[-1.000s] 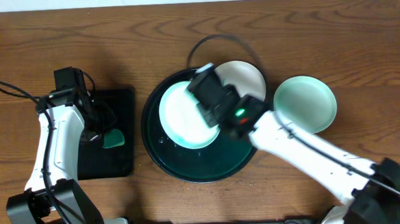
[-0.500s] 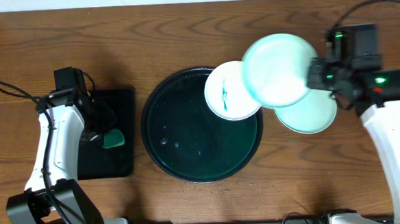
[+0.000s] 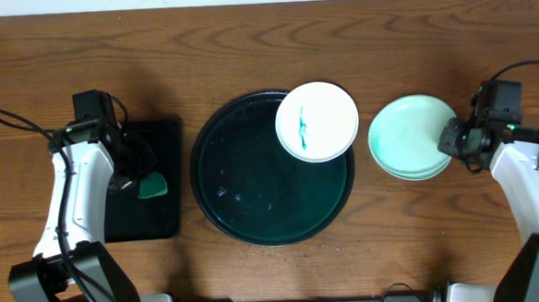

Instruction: Clean dirty plates on tray and stack at the side

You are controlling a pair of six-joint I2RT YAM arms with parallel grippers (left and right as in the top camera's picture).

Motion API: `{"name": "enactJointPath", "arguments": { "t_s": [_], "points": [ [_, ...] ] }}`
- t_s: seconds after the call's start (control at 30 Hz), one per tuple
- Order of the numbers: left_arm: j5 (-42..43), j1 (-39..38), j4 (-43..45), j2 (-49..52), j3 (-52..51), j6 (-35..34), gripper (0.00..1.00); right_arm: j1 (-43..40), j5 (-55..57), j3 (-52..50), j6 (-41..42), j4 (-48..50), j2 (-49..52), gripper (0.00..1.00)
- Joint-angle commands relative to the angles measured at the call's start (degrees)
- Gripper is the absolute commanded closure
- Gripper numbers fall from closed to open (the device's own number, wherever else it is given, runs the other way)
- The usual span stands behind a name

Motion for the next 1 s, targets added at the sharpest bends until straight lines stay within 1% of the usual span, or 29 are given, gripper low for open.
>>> {"name": "enactJointPath", "arguments": {
  "t_s": [0.0,0.07,0.1,0.2,0.33,0.5,0.6,0.7,0.77,0.87,0.9,0.97],
  "points": [
    [-0.09,0.17,-0.11,-0.04,0.59,0.59,0.93,-0.20,-1.57,-0.42,0.28,1.22,1.81,0.73],
    [-0.09,0.17,-0.09,-0.04,0.59,0.59,0.93,-0.17,-3.76,-0.35,-0.39,1.40,2.29,0.59],
    [-0.07,0.17,-0.09,-0.04,0.59,0.59,0.93,-0.04,-5.20,-0.04,-1.07,1.40,2.29,0.56],
    [-0.09,0.17,-0.09,-0.04,0.59,0.59,0.93,1.27,-9.31,3.08,-3.58,0.04,2.29,0.48],
    [-0.09,0.17,-0.09,-0.04,0.59,0.59,0.93,5.14,-13.40,10.51,-8.02,-2.95,2.29,0.42],
    [-0.09,0.17,0.07,-0.04,0.59,0.59,0.93,11.54,-16.41,18.45,-11.10,-2.51,4.46,0.42],
    [-0.11,0.17,0.26,-0.04,0.59,0.59,0.93,15.69,-16.41,23.91,-13.84,-3.45,10.16,0.42],
    [-0.09,0.17,0.61,-0.04,0.59,0.57,0.93,18.60,-15.96,29.53,-15.80,-6.45,17.70,0.41],
    [-0.09,0.17,0.72,-0.04,0.59,0.57,0.93,19.54,-15.74,32.48,-15.80,-8.35,22.51,0.44],
    [-0.11,0.17,0.70,-0.04,0.59,0.59,0.93,19.96,-16.02,34.40,-15.56,-9.38,27.91,0.52],
    [-0.09,0.17,0.70,-0.04,0.59,0.57,0.93,19.98,-16.68,34.40,-15.56,-9.29,29.18,0.56],
    [-0.11,0.17,0.72,-0.04,0.59,0.57,0.93,20.02,-17.75,34.38,-15.56,-9.38,31.36,0.67]
  ]
}}
